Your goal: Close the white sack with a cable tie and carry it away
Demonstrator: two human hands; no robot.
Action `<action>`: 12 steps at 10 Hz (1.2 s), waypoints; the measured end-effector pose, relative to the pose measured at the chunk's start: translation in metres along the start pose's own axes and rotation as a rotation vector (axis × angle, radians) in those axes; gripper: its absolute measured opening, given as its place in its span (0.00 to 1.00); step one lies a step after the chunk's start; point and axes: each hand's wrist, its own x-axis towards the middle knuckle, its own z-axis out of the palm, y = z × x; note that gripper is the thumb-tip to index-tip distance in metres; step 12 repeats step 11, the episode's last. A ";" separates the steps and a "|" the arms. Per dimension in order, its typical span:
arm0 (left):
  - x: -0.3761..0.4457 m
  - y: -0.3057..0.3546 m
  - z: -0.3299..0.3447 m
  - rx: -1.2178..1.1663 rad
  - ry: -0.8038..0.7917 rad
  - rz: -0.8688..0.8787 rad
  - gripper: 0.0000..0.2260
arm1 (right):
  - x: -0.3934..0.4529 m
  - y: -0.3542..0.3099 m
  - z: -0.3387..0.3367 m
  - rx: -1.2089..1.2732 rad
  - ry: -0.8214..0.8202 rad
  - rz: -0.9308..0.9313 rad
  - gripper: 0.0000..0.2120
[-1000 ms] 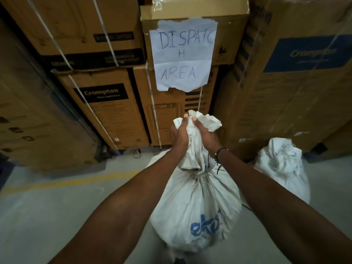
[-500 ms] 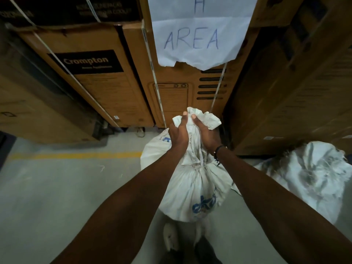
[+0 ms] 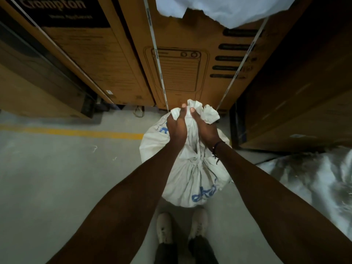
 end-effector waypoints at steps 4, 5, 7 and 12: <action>0.035 -0.067 -0.043 -0.079 -0.015 -0.046 0.18 | -0.003 0.052 0.037 -0.033 0.032 -0.088 0.15; 0.042 -0.092 -0.057 -0.065 -0.001 -0.017 0.09 | -0.003 0.070 0.042 -0.094 0.043 -0.123 0.16; 0.032 -0.104 -0.084 0.123 -0.095 -0.008 0.29 | -0.022 0.083 0.039 -0.179 0.096 -0.089 0.30; -0.091 -0.010 -0.174 0.686 -0.317 0.087 0.35 | -0.214 0.040 -0.029 -0.284 0.220 -0.026 0.49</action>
